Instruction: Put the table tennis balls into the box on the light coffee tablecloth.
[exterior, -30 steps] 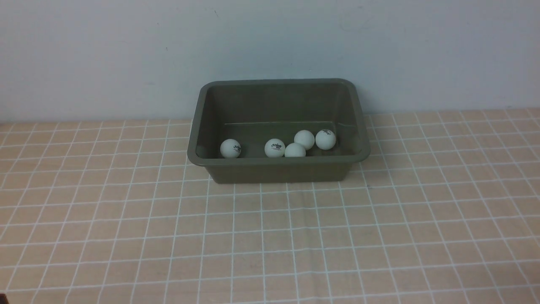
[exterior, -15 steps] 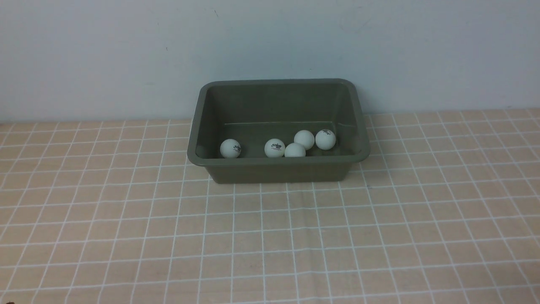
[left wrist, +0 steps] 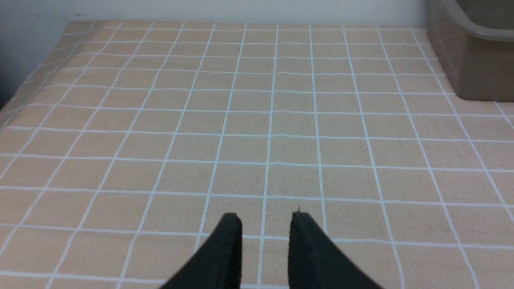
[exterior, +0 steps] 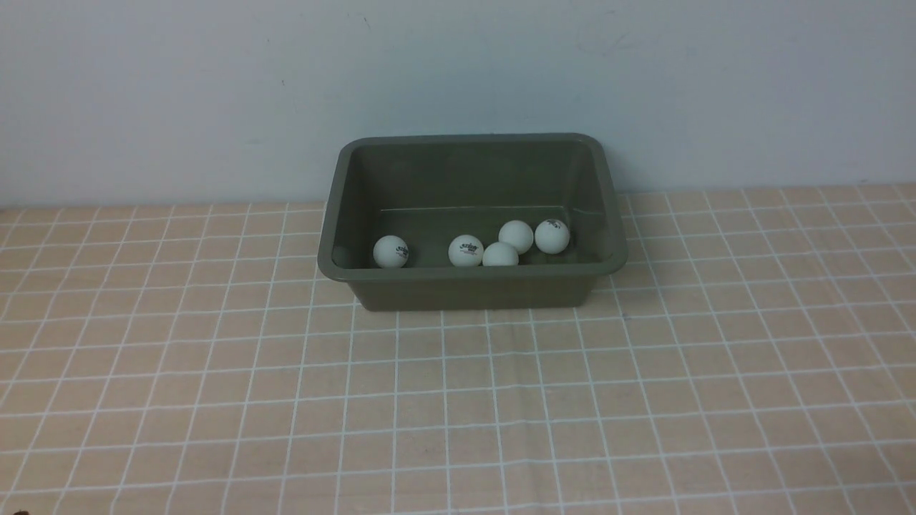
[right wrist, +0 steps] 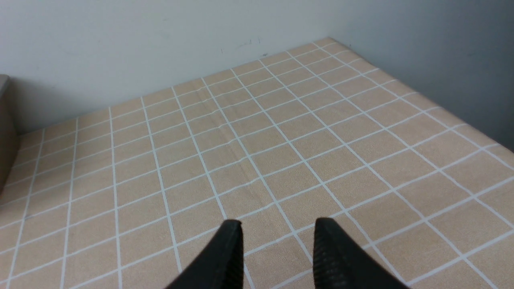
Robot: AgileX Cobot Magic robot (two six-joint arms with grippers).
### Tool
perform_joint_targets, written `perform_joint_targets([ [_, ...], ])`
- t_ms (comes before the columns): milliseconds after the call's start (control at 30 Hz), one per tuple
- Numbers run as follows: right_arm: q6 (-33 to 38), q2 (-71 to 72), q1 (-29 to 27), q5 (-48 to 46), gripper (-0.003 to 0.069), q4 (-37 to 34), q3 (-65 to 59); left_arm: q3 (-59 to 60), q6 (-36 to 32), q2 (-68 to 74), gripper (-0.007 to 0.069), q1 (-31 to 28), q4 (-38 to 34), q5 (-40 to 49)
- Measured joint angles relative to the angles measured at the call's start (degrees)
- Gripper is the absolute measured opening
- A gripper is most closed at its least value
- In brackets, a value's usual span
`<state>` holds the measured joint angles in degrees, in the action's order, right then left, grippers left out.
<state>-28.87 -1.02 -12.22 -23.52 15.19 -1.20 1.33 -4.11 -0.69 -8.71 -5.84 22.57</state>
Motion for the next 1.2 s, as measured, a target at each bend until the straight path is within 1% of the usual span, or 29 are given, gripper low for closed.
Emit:
perform_joint_targets([
  [1067,0.0,0.0,0.0,0.0,0.0232,0.02,0.0,0.05,0.06,0.0,0.012,0.0,0.14,-0.17],
  [1167,0.0,0.41,1.12,0.11,0.0232,0.02,0.0,0.05,0.06,0.0,0.012,0.0,0.14,-0.17],
  [1200,0.0,1.1,2.73,0.19,0.0232,0.02,0.0,0.05,0.06,0.0,0.012,0.0,0.14,-0.17],
])
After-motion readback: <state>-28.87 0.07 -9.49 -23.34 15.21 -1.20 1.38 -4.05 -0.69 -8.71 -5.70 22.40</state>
